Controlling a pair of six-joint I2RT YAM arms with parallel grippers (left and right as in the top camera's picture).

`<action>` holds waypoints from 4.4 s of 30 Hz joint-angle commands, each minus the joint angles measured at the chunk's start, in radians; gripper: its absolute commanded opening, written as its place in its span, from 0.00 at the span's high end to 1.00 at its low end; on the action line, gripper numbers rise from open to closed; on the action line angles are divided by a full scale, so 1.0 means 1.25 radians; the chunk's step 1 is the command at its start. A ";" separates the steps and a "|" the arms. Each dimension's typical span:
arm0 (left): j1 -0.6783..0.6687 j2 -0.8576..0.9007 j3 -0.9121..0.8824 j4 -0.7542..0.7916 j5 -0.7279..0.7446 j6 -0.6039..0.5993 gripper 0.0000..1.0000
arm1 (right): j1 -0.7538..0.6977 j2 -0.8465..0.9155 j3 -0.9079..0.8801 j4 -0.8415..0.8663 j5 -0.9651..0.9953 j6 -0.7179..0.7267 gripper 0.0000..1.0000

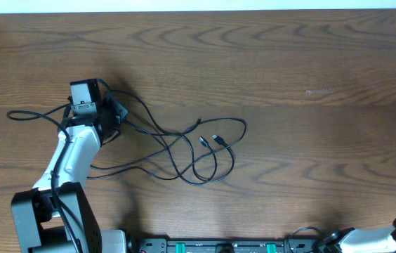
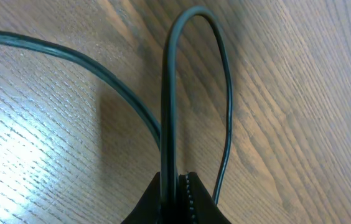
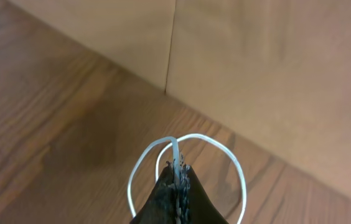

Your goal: Untangle cables

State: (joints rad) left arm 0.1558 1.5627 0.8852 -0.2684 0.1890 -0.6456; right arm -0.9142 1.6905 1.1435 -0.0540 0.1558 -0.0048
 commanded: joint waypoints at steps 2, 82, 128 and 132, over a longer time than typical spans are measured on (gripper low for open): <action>0.001 -0.002 -0.001 -0.007 0.005 0.020 0.93 | 0.001 0.010 0.008 -0.014 -0.007 0.055 0.99; 0.001 -0.001 -0.001 -0.057 0.004 0.071 0.92 | 0.060 0.053 -0.284 0.035 -0.003 0.170 0.12; 0.001 0.002 -0.001 -0.008 0.003 0.083 0.93 | -0.074 0.078 -0.092 0.064 -0.052 0.090 0.01; 0.001 0.002 -0.001 -0.009 0.001 0.111 0.92 | -0.073 0.046 -0.092 -0.049 -0.056 0.133 0.01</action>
State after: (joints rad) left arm 0.1558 1.5627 0.8852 -0.2806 0.1890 -0.5484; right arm -1.0096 1.7935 1.0191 -0.0673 0.0971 0.1135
